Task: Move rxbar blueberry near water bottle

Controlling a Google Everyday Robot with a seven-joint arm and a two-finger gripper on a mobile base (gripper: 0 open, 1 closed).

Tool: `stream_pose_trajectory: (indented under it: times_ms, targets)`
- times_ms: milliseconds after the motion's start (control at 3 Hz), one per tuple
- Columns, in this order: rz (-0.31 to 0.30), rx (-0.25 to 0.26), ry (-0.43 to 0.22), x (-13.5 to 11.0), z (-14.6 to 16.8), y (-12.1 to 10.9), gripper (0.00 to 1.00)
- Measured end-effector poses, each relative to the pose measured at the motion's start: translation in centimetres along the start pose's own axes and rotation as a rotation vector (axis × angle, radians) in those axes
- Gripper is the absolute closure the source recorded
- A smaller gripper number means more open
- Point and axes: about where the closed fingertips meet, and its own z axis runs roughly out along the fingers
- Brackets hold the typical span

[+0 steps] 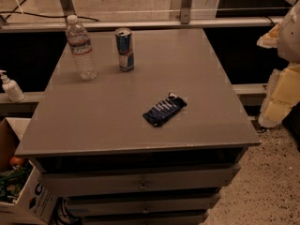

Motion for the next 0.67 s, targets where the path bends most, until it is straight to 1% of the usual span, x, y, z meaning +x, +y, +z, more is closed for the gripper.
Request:
stream_pose_trajectory:
  times_ms: [333,667]
  targets:
    - [-0.001,0.003,-0.004,0.0,-0.1,0.0,0.0]
    - [0.0,0.02,-0.064,-0.5,1.1,-0.3,0.0]
